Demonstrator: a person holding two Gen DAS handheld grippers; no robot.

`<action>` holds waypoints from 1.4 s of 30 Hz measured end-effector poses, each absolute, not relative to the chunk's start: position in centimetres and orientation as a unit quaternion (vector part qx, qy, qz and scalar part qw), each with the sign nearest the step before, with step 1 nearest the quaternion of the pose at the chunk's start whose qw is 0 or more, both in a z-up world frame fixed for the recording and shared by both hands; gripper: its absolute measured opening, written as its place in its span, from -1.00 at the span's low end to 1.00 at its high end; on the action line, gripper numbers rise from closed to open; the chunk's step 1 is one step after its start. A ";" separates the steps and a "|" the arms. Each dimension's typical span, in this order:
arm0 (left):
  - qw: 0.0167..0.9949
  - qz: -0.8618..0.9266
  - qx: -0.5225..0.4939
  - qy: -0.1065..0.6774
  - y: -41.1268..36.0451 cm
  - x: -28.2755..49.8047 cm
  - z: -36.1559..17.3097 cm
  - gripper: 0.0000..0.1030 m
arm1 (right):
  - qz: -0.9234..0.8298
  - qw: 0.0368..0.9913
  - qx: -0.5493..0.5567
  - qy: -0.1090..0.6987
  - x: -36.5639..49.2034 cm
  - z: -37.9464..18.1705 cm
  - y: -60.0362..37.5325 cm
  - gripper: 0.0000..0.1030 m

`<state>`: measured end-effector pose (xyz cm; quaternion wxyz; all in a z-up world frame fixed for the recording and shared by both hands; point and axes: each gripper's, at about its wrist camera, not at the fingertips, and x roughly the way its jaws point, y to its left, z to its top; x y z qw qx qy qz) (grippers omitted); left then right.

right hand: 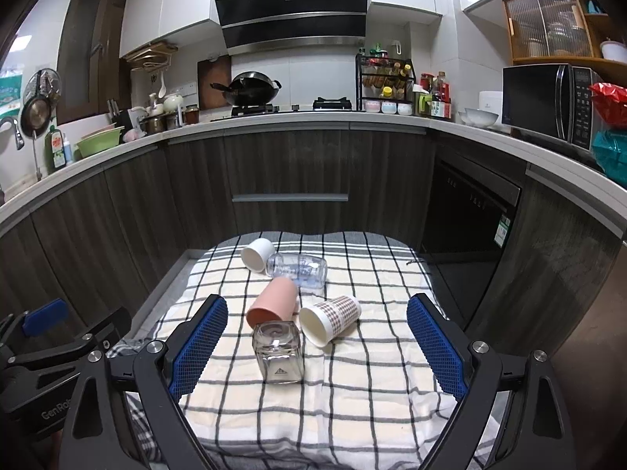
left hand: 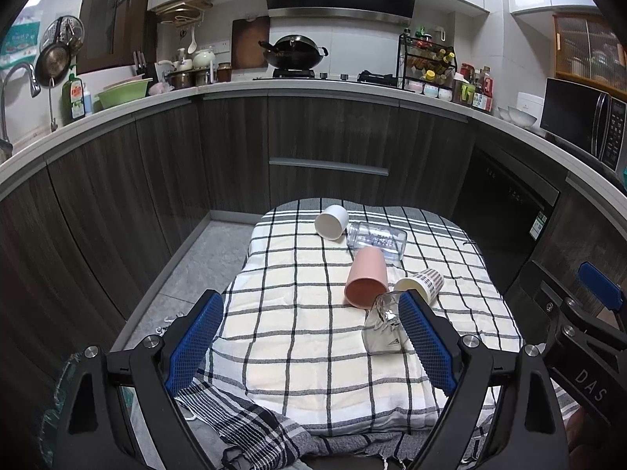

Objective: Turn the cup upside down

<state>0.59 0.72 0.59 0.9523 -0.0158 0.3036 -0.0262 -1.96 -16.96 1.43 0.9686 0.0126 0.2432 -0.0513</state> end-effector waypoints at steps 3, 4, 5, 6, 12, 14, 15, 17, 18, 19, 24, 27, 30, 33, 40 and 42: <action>0.954 -0.024 -0.014 0.297 0.6 0.4 0.8 0.78 | -0.052 0.970 0.013 0.238 -2.1 1.6 -17.1 0.80; 0.955 -0.024 -0.013 0.295 0.6 0.4 0.9 0.78 | -0.052 0.970 0.013 0.236 -2.1 1.6 -17.1 0.80; 0.956 -0.024 -0.012 0.291 0.5 0.3 1.0 0.78 | -0.052 0.971 0.013 0.234 -2.2 1.7 -17.1 0.80; 0.957 -0.024 -0.011 0.288 0.5 0.1 1.0 0.78 | -0.053 0.971 0.014 0.231 -2.3 1.7 -17.2 0.80; 0.958 -0.026 -0.010 0.284 0.4 -0.1 1.1 0.81 | -0.052 0.972 0.018 0.229 -2.4 1.8 -17.4 0.80; 0.958 -0.026 -0.011 0.286 0.4 0.0 1.1 0.81 | -0.053 0.972 0.019 0.229 -2.5 1.8 -17.4 0.80; 0.958 -0.026 -0.011 0.285 0.4 0.0 1.1 0.81 | -0.053 0.972 0.019 0.229 -2.6 1.8 -17.4 0.80; 0.958 -0.025 -0.009 0.284 0.4 0.0 1.1 0.81 | -0.053 0.972 0.019 0.228 -2.5 1.8 -17.4 0.81; 0.958 -0.025 -0.009 0.284 0.3 0.0 1.0 0.81 | -0.053 0.972 0.018 0.228 -2.5 1.8 -17.4 0.81; 0.958 -0.026 -0.008 0.284 0.3 0.0 1.0 0.81 | -0.053 0.972 0.019 0.228 -2.5 1.8 -17.4 0.81; 0.958 -0.024 -0.010 0.285 0.2 0.0 0.8 0.81 | -0.054 0.972 0.019 0.227 -2.5 1.8 -17.4 0.81; 0.958 -0.024 -0.009 0.286 0.1 0.0 0.8 0.81 | -0.053 0.972 0.019 0.229 -2.5 1.7 -17.4 0.81; 0.958 -0.024 -0.010 0.287 0.1 0.0 0.8 0.81 | -0.053 0.972 0.019 0.228 -2.5 1.8 -17.4 0.82; 0.958 -0.024 -0.010 0.286 0.1 0.0 0.8 0.81 | -0.053 0.972 0.018 0.227 -2.5 1.8 -17.4 0.82; 0.958 -0.022 -0.009 0.285 0.1 0.0 0.8 0.88 | -0.053 0.972 0.019 0.228 -2.5 1.8 -17.4 0.82; 0.959 -0.021 -0.007 0.283 0.0 -0.1 0.6 0.96 | -0.053 0.972 0.019 0.227 -2.5 1.8 -17.4 0.82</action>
